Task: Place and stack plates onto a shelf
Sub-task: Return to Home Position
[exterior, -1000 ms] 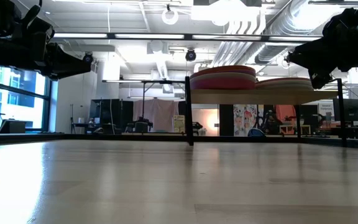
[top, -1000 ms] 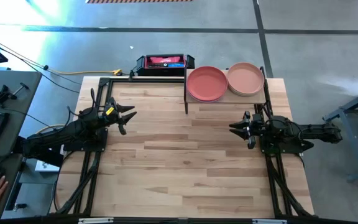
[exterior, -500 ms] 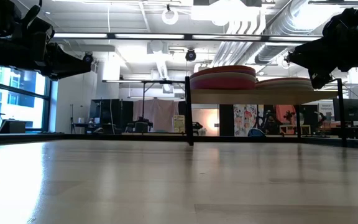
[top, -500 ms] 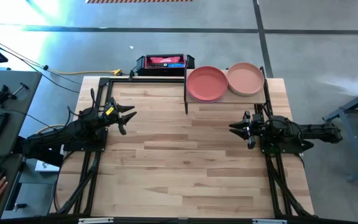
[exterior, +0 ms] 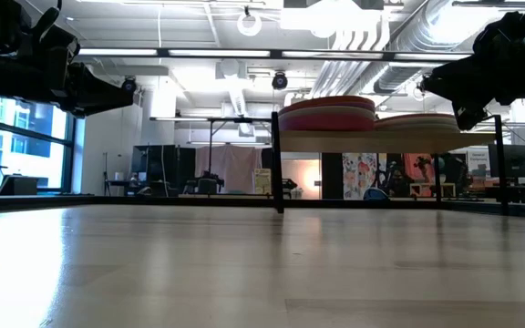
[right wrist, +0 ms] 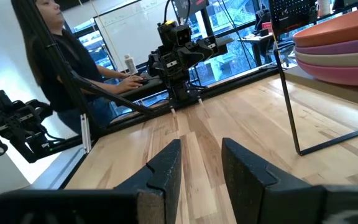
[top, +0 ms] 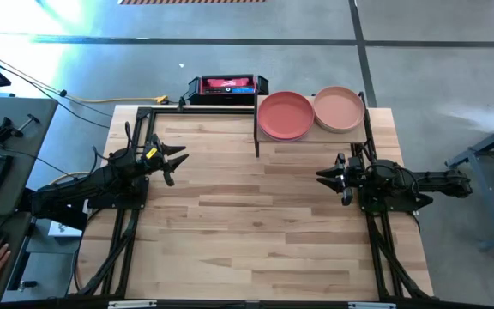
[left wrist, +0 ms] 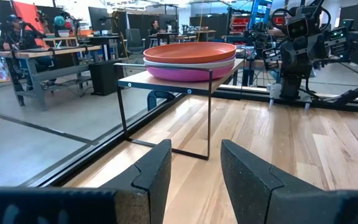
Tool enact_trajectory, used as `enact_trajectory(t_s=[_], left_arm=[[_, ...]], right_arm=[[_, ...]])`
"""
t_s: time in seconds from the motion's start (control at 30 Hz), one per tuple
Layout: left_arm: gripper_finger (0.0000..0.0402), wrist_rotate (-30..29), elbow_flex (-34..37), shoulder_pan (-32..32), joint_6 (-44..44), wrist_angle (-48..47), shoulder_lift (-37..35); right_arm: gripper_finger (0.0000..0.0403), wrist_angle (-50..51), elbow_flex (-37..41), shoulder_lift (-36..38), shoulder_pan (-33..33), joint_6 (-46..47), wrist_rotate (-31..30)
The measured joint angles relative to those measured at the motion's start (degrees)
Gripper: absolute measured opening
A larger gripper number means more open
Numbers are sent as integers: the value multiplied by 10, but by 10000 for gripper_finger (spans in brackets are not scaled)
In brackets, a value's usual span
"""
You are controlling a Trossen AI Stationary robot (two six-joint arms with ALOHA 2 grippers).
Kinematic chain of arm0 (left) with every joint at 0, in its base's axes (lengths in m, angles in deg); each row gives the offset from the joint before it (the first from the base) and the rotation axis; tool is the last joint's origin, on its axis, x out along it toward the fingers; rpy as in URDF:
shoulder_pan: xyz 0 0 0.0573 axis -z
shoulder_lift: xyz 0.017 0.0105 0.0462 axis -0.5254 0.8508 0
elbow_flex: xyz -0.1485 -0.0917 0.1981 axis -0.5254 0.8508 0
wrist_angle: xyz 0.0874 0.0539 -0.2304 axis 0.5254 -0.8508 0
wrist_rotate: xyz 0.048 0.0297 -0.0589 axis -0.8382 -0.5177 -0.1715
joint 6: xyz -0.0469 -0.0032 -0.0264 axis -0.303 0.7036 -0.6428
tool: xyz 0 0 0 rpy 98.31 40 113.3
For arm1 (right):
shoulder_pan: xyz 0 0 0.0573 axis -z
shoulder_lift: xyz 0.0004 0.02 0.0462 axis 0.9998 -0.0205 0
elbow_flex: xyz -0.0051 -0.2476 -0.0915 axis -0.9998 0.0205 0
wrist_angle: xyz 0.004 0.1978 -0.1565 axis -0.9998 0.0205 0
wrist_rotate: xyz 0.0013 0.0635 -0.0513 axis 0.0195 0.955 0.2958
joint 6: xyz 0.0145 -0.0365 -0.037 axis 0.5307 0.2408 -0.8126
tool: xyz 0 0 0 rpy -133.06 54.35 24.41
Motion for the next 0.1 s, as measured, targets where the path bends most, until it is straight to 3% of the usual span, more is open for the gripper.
enact_trajectory(t_s=[0.1], left_arm=[[129, 0, 0, 0, 0, 0, 0]], right_arm=[[99, 0, 0, 0, 0, 0, 0]])
